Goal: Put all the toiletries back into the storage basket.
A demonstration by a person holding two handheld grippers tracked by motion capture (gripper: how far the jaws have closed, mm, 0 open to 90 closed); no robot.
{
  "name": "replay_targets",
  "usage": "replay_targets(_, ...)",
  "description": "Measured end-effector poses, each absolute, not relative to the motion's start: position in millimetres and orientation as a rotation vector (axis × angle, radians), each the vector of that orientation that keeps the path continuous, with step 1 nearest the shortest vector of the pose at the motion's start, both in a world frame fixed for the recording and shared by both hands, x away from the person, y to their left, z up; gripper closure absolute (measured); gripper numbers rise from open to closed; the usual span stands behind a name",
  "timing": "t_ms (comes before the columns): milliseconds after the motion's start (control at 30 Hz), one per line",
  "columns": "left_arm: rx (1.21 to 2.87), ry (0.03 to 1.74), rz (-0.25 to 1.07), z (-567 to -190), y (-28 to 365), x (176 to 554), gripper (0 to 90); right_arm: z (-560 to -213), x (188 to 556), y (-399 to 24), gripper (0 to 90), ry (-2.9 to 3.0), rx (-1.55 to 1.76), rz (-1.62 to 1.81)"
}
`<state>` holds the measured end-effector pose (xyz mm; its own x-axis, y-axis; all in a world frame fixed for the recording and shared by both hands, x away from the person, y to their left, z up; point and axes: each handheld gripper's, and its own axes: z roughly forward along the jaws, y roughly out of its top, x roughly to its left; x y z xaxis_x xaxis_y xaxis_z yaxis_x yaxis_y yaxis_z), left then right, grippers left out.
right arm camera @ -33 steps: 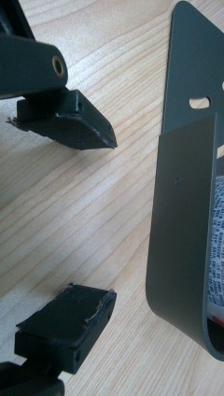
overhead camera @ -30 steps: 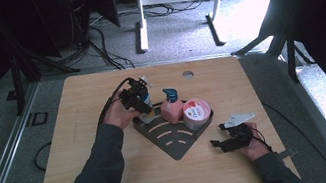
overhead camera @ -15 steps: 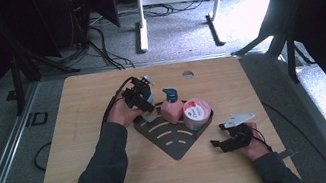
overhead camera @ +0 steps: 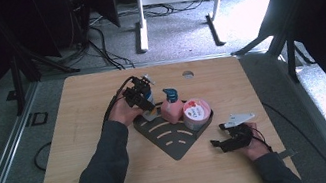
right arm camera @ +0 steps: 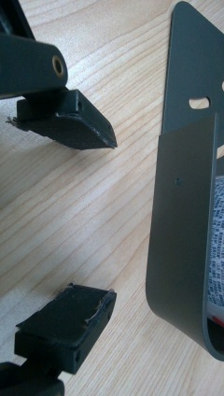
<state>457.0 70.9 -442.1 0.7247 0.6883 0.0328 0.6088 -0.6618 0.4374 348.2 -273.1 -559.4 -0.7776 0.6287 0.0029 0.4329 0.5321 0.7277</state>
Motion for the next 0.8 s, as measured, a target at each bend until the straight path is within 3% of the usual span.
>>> replay_targets(800,2.513,1.018,0.286,-449.1,63.0,465.6,55.3,-559.4,348.3,-273.2,21.9,2.513,0.892,1.089)
